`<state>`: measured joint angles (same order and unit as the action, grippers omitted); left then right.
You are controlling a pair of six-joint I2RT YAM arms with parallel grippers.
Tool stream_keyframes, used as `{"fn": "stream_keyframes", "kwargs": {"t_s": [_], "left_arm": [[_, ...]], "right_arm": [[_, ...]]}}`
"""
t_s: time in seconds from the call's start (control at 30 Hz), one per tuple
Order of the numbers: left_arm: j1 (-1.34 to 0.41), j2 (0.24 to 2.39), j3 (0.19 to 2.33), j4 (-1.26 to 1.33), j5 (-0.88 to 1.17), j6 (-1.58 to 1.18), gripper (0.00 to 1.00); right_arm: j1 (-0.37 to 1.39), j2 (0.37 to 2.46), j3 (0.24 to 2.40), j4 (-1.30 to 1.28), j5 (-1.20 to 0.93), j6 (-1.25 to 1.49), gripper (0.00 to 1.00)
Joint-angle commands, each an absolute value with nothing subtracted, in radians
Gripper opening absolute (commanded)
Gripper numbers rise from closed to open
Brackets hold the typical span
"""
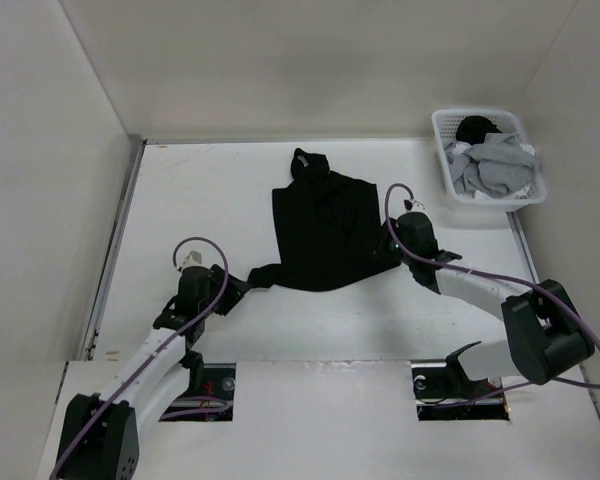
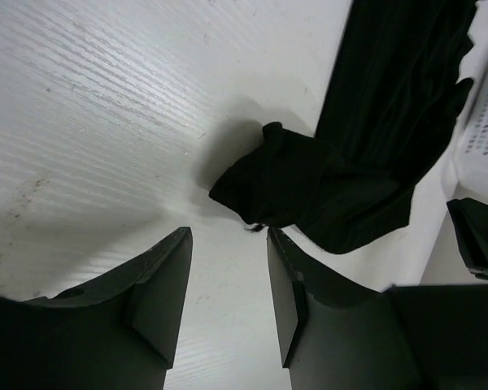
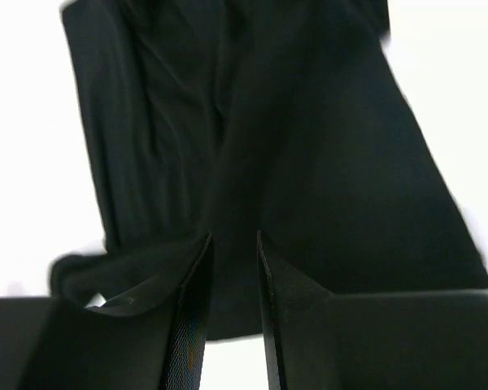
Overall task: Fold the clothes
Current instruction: Flatten the tank top out
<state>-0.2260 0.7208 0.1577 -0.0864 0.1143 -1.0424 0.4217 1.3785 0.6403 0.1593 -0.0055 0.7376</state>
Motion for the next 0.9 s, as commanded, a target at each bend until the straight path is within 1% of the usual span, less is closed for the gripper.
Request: {"fn": "stream_keyframes", "kwargs": {"t_s": [0.0, 0.17, 0.5, 0.7, 0.77, 0.87], "left_arm": [[-0.251, 0.814, 0.196, 0.063, 0.091, -0.986, 0.39], [-0.26, 0.899, 0.201, 0.1, 0.054, -0.954, 0.38], [-0.245, 0.936, 0.201, 0.141, 0.031, -0.927, 0.38], [-0.26, 0.989, 0.207, 0.213, 0.04, -0.919, 0.37], [-0.261, 1.025, 0.21, 0.239, 0.046, -0.914, 0.35], [-0.268, 1.063, 0.213, 0.273, 0.066, -0.907, 0.28]], "right_arm": [[0.441, 1.324, 0.594, 0.227, 0.009, 0.739, 0.32], [0.455, 1.286, 0.534, 0.248, 0.014, 0.75, 0.35], [0.456, 1.292, 0.482, 0.299, 0.003, 0.762, 0.38], [0.452, 1.289, 0.466, 0.314, -0.006, 0.765, 0.39], [0.447, 1.292, 0.462, 0.324, -0.014, 0.765, 0.39], [0.443, 1.295, 0.456, 0.333, -0.021, 0.767, 0.39]]}}
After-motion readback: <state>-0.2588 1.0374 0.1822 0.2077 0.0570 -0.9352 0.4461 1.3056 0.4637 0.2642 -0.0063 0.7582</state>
